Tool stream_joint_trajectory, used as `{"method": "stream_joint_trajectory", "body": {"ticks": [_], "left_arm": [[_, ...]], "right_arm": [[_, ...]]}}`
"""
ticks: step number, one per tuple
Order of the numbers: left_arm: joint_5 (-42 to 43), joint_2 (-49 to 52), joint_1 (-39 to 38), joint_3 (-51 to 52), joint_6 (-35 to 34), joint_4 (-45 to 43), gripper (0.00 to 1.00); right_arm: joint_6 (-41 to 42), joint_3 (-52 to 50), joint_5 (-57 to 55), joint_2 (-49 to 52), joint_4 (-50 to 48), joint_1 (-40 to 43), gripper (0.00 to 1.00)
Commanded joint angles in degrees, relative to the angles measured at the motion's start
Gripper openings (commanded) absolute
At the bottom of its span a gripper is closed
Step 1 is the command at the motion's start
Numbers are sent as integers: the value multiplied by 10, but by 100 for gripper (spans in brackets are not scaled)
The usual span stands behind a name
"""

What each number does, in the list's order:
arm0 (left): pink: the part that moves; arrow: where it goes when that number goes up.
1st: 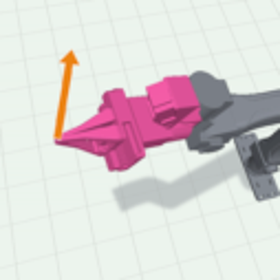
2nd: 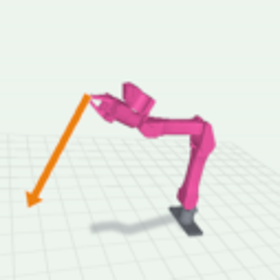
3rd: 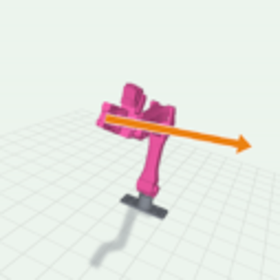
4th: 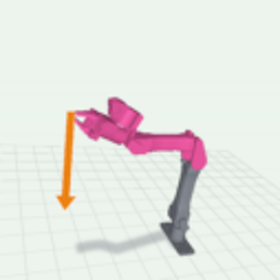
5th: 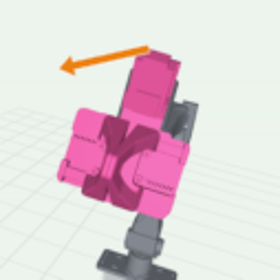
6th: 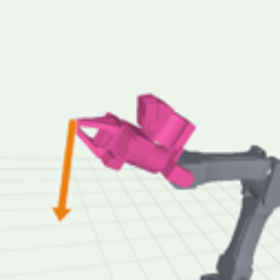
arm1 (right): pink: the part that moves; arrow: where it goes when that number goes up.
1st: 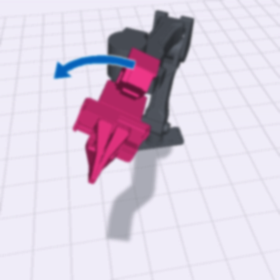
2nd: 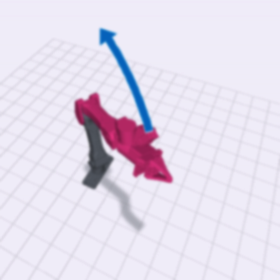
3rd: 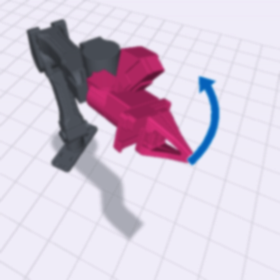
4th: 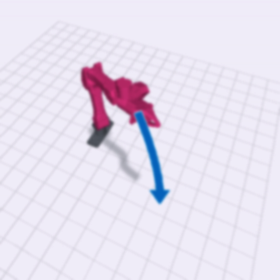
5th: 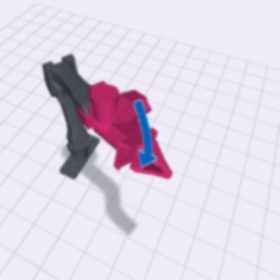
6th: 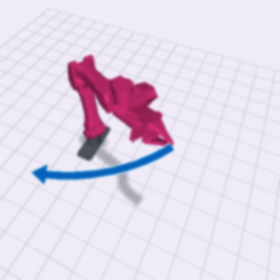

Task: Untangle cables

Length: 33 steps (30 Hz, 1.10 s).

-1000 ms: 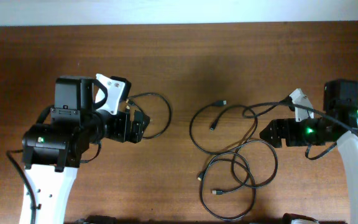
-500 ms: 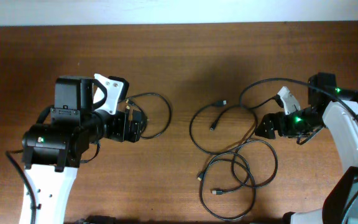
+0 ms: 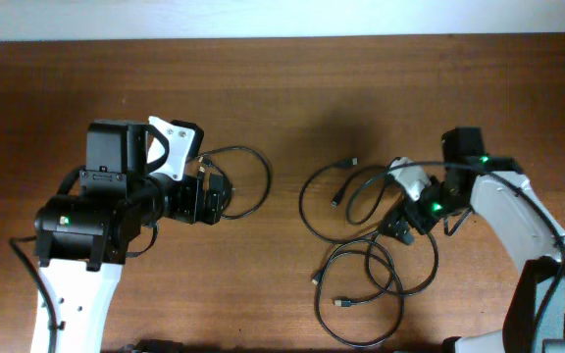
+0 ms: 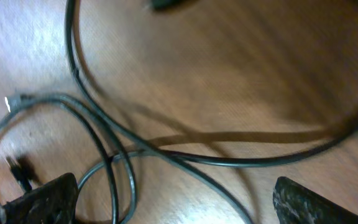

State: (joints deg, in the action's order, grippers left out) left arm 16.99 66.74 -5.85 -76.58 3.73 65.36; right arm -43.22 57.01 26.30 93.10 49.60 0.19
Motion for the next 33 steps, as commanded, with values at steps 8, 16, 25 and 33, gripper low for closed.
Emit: {"method": "stream_joint_trajectory", "body": {"ticks": [8, 16, 25, 33], "left_arm": [[-5, -4, -1, -3, 11, 1, 99], [-5, -4, -1, -3, 11, 1, 99], [-5, -4, -1, -3, 11, 1, 99], [-5, -4, -1, -3, 11, 1, 99]], "right_arm": [[23, -60, -98, 3, -56, -21, 86], [24, -93, -112, 54, -105, -21, 56], [122, 27, -118, 62, -31, -20, 4], [149, 453, -120, 62, 248, -20, 4]]}}
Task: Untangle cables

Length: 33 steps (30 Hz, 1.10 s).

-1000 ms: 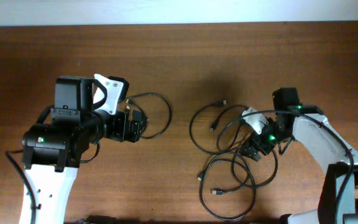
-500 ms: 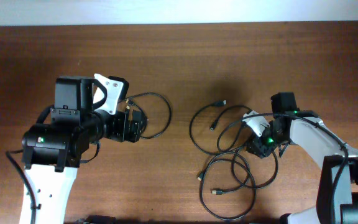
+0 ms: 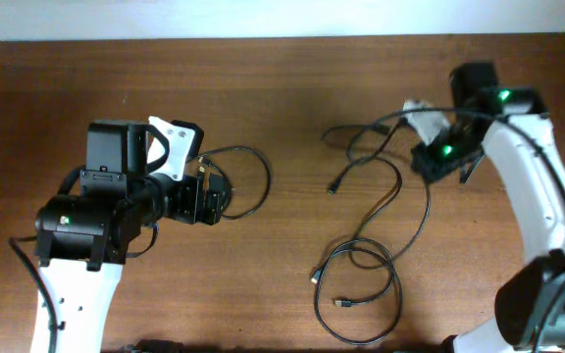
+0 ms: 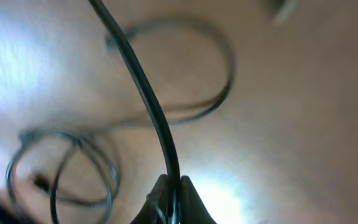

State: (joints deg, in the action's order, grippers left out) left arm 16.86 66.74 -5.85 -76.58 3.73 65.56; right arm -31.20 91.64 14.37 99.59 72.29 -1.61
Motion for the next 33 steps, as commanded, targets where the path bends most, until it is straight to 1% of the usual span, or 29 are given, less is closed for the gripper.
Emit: {"method": "stream_joint_trajectory", "body": {"ticks": [1, 3, 6, 8, 10, 11, 14, 15, 17, 18, 21, 24, 25, 29, 33], "left_arm": [[-4, -4, -1, -3, 11, -1, 99], [-4, -4, -1, -3, 11, -1, 99], [-4, -4, -1, -3, 11, -1, 99], [-4, -4, -1, -3, 11, -1, 99], [-4, -4, -1, -3, 11, -1, 99], [-4, -4, -1, -3, 11, -1, 99], [-4, -4, -1, -3, 11, -1, 99], [-4, -4, -1, -3, 11, -1, 99], [-4, -4, -1, -3, 11, -1, 99], [-4, -4, -1, -3, 11, -1, 99], [-4, -4, -1, -3, 11, -1, 99], [-4, -4, -1, -3, 11, -1, 99], [-4, -4, -1, -3, 11, -1, 99], [-4, -4, -1, -3, 11, -1, 99], [-4, -4, -1, -3, 11, -1, 99]], "right_arm": [[38, 143, -1, -3, 21, -2, 4], [48, 233, -9, -3, 18, -2, 4], [52, 345, -77, -3, 14, -2, 4], [52, 419, -93, -3, 17, -2, 4], [59, 458, -88, -3, 19, -2, 4], [82, 470, -86, -3, 14, -3, 4], [100, 483, 10, -3, -9, -3, 4], [125, 483, 38, -4, -28, -3, 4], [181, 483, 139, -4, -85, -3, 4], [185, 483, 159, -4, -95, -3, 4], [184, 483, 152, -4, -72, -3, 4], [180, 483, 102, -4, -36, -3, 4], [180, 483, 100, -4, -30, -3, 4], [180, 483, 98, -4, -11, -2, 4], [180, 483, 63, -4, 4, -2, 4]]}}
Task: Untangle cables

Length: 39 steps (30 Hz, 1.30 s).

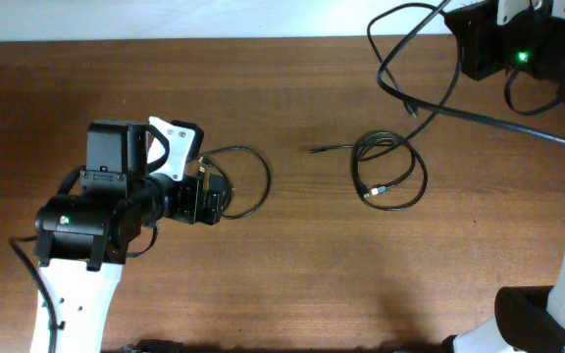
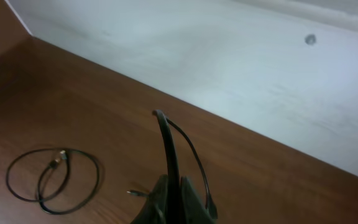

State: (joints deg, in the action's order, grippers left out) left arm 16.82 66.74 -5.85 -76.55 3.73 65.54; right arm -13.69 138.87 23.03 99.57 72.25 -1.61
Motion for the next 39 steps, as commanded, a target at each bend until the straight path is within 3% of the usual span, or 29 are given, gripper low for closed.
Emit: {"method": "stream_joint_trajectory", "body": {"ticks": [1, 6, 11, 15, 17, 19, 22, 24, 28, 30, 31, 32, 39], "left_arm": [[-3, -4, -1, -4, 11, -1, 99], [-3, -4, -1, -4, 11, -1, 99], [166, 24, -3, -3, 5, -135, 99], [277, 113, -49, -3, 102, -155, 99], [313, 169, -86, -3, 102, -206, 99], [361, 214, -128, -3, 163, -255, 99], [362, 264, -191, -3, 206, -322, 99], [353, 296, -235, -3, 206, -403, 99], [318, 310, -272, -3, 206, -462, 99], [316, 310, -282, -3, 206, -469, 46], [316, 310, -282, -3, 206, -468, 9], [319, 310, -280, -3, 200, -466, 0], [394, 215, -253, -4, 180, -477, 0]], "right_arm": [[5, 11, -23, -3, 7, -2, 4], [5, 11, -23, -3, 23, -2, 4], [5, 11, 46, -3, 24, -2, 4], [7, 11, 90, -3, 13, -2, 4], [7, 11, 90, -3, 13, -2, 4], [7, 11, 90, -3, 13, -2, 4], [7, 11, 89, -3, 13, -2, 4], [7, 11, 89, -3, 15, -2, 4], [7, 11, 89, -3, 19, -1, 4], [7, 11, 89, -3, 21, -1, 4], [7, 11, 89, -3, 22, -1, 4], [7, 11, 89, -3, 22, 2, 4], [7, 11, 87, -3, 78, 96, 4]]}}
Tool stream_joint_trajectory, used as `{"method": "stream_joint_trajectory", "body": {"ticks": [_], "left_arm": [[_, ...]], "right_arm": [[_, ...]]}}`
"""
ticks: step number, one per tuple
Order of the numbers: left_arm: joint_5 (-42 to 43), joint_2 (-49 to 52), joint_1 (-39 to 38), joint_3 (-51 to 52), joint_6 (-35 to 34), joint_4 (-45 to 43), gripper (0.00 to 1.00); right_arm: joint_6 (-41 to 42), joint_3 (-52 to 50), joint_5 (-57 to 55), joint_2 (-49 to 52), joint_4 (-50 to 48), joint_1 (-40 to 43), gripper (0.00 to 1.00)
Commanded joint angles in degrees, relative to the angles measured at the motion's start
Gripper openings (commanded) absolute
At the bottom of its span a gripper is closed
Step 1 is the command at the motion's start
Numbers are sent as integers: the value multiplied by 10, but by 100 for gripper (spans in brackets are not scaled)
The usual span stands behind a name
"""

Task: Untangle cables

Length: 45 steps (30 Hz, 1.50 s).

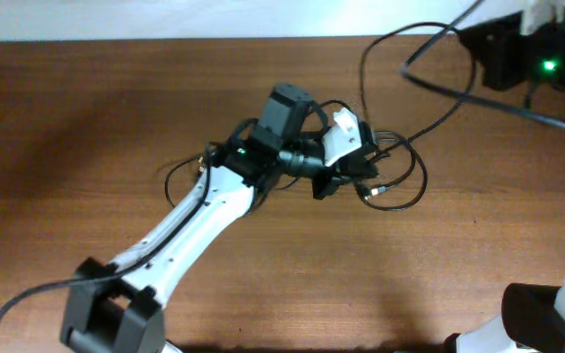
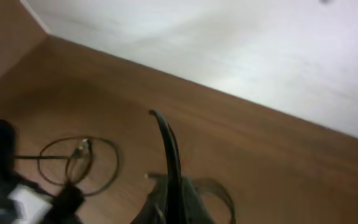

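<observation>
My right gripper [image 1: 481, 44] is raised high at the table's back right, shut on a black cable [image 1: 430, 83]; in the wrist view the cable [image 2: 166, 143] rises from between the shut fingers [image 2: 174, 198]. One long loop of it hangs down toward a small coil [image 1: 400, 178] lying on the wood, seen also as a coil [image 2: 79, 160] in the wrist view. My left gripper [image 1: 349, 173] is stretched out to the coil's left edge, its jaws spread, touching or just over the strands. Another thin cable loop [image 1: 179, 175] lies to the left, partly under the left arm.
The brown table [image 1: 86, 118] ends at a white wall [image 2: 241, 50] along the back. The left arm [image 1: 194, 226] crosses the table diagonally from the front left. The right arm's body runs down the right edge.
My left arm has left its place by the left-hand loop and now reaches across to the coil in the middle. The right gripper still holds the cable high, shifted slightly right.
At first my right gripper was open, low over a tangled pile at the right. Then it was shut on a strand and lifted toward the back. Then it was high, a small coil left below. Now the left gripper is at that coil.
</observation>
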State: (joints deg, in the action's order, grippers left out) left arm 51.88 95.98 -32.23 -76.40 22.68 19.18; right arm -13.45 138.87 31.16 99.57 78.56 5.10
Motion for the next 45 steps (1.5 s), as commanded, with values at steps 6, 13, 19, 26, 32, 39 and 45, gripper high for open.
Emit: {"method": "stream_joint_trajectory", "body": {"ticks": [6, 13, 19, 26, 32, 39, 45], "left_arm": [[31, -243, 17, -6, -40, -159, 0], [-96, -272, 17, -6, -104, -201, 0], [-200, -271, 17, -6, -160, -266, 0], [-150, -271, 17, -6, -203, -307, 0], [-141, -271, 17, -6, -219, -318, 0], [-141, -271, 50, -6, -233, -290, 0], [-141, -271, 93, -6, -266, -300, 0]], "right_arm": [[5, 10, 2, 11, 134, 38, 4], [2, 6, 3, 12, 188, -36, 4], [-38, 5, 9, 12, 188, -93, 4], [-181, 5, 79, 12, 161, -134, 10], [-176, 5, 83, 12, 152, -133, 39], [-40, 5, -35, 12, 65, -68, 48], [-239, 5, 213, 12, 115, 5, 48]]}}
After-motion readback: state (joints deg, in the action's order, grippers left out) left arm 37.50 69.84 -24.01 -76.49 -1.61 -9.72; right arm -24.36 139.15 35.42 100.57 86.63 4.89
